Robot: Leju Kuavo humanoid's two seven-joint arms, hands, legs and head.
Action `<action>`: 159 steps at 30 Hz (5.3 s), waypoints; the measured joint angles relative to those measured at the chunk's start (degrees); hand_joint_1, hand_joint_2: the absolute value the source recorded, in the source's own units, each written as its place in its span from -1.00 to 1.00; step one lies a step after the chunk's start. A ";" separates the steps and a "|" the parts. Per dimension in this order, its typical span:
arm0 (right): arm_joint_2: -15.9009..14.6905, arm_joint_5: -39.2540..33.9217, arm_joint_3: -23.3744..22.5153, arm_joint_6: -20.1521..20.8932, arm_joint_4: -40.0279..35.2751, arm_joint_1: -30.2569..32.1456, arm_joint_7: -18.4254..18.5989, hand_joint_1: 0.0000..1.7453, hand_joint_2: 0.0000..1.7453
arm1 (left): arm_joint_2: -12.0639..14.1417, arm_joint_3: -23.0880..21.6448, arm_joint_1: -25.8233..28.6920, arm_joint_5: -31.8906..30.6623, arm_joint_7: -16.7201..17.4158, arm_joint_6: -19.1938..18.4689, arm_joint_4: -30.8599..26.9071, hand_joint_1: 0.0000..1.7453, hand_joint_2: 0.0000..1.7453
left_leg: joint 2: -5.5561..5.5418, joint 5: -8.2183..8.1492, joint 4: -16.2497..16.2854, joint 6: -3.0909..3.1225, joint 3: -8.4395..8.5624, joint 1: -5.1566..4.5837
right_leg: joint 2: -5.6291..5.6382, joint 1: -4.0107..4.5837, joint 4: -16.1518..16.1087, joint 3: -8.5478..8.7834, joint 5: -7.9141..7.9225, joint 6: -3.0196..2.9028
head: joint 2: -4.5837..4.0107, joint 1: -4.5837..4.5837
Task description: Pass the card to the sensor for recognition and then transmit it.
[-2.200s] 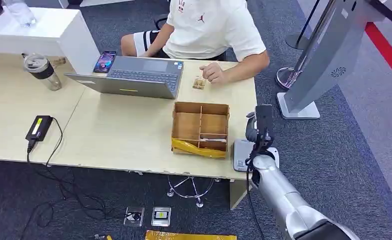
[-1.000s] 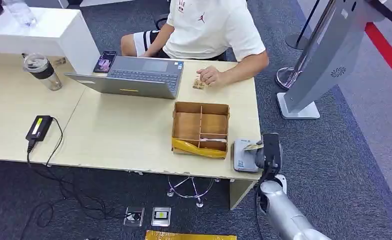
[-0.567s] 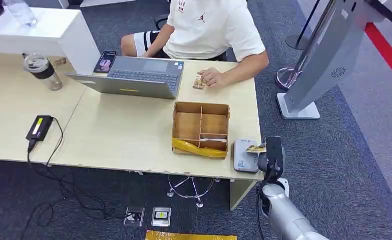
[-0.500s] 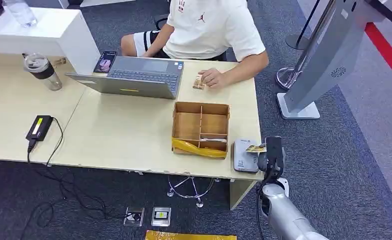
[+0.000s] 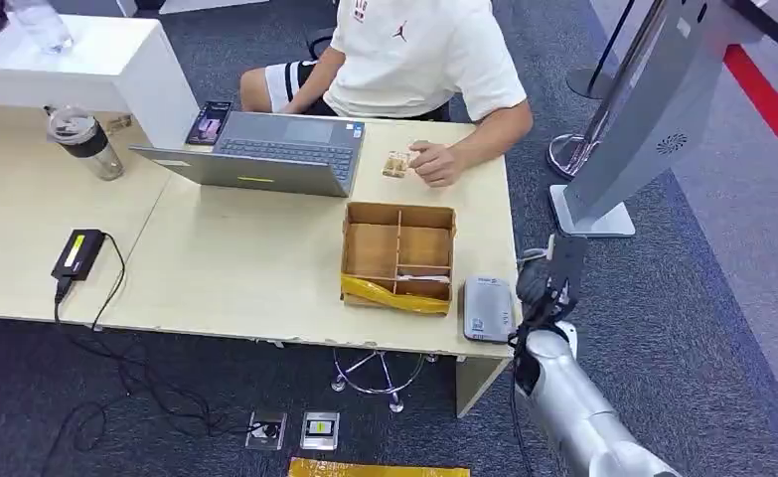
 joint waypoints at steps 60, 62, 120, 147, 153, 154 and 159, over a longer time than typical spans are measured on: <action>8.46 47.08 10.06 7.98 14.53 -27.04 6.80 -1.00 1.00 | 10.71 -24.13 0.30 17.84 3.63 -10.19 -17.03 -1.00 1.00 | -0.14 0.16 0.01 -0.13 -0.02 0.11 | -0.01 0.13 -0.02 -0.03 0.03 -0.03 | 0.00 0.02; 8.33 42.50 9.00 7.09 12.53 -26.20 5.63 -1.00 1.00 | 10.71 -24.22 0.31 18.15 3.28 -10.21 -17.03 -1.00 1.00 | -0.14 0.16 0.01 -0.13 -0.02 0.10 | -0.02 0.13 -0.03 -0.03 0.03 -0.03 | 0.00 0.02; 6.41 40.45 22.82 8.11 -6.70 -1.84 12.96 -1.00 1.00 | -4.74 -16.46 -2.20 14.71 5.44 -0.02 -4.37 -1.00 1.00 | -0.06 0.07 0.00 -0.11 -0.05 0.09 | -0.01 0.11 -0.08 -0.01 0.04 -0.01 | 0.00 0.04; 5.16 45.94 20.72 7.35 0.06 -1.89 8.37 -1.00 1.00 | -1.81 7.33 -0.78 -8.74 1.79 0.11 -0.31 -1.00 1.00 | -0.04 0.07 0.00 -0.11 -0.05 0.09 | 0.00 0.11 -0.11 -0.02 0.04 0.00 | 0.00 0.02; 5.09 47.29 19.10 6.67 1.24 -2.02 8.41 -1.00 1.00 | -2.14 14.32 -0.56 -15.37 1.59 0.11 -0.07 -1.00 1.00 | -0.04 0.07 0.00 -0.11 -0.05 0.09 | 0.01 0.11 -0.11 0.00 0.04 0.00 | 0.00 0.00; 5.05 47.49 18.91 6.54 1.46 -2.07 8.43 -1.00 1.00 | -1.51 15.51 -0.40 -17.24 1.62 0.13 0.00 -1.00 1.00 | -0.04 0.07 0.00 -0.11 -0.04 0.10 | 0.02 0.12 -0.11 -0.01 0.04 0.00 | 0.00 0.07; 4.94 48.06 17.81 4.57 2.35 -2.17 7.73 -1.00 1.00 | -1.92 20.92 -0.32 -21.53 0.91 0.11 0.02 -1.00 1.00 | -0.04 0.07 0.00 -0.11 -0.05 0.09 | 0.00 0.11 -0.11 -0.01 0.04 0.00 | 0.00 0.02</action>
